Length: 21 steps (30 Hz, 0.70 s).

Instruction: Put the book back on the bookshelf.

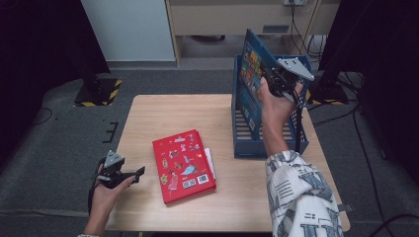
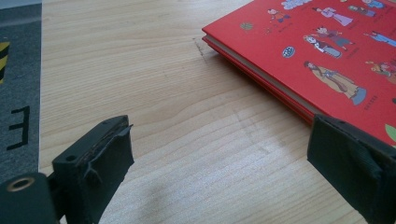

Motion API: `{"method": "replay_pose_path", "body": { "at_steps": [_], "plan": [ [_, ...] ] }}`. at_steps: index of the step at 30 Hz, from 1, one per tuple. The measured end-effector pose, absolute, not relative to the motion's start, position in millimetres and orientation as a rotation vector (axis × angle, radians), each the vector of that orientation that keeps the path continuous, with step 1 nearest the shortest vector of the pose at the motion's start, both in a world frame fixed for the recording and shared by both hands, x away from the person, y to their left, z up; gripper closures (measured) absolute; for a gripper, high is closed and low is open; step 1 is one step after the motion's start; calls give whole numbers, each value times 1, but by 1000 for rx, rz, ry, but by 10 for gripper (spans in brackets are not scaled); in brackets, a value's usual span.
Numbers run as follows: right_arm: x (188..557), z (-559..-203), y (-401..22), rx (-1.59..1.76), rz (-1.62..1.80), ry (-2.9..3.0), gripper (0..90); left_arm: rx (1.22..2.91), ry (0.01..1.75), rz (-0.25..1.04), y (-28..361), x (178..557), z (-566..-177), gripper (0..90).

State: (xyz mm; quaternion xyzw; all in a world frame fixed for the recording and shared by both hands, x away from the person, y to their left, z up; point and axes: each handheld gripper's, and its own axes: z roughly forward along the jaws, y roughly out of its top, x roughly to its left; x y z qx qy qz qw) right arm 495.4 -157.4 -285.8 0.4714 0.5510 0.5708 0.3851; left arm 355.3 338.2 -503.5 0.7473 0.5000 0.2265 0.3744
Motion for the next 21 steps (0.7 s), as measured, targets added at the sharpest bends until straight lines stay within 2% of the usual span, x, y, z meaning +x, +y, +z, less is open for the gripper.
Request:
{"method": "replay_pose_path", "body": {
  "at_steps": [21],
  "plan": [
    [496,-319,-157,1205,1459,1393,832,1920,1274,583,337,355,-504,61]
  ]
}}
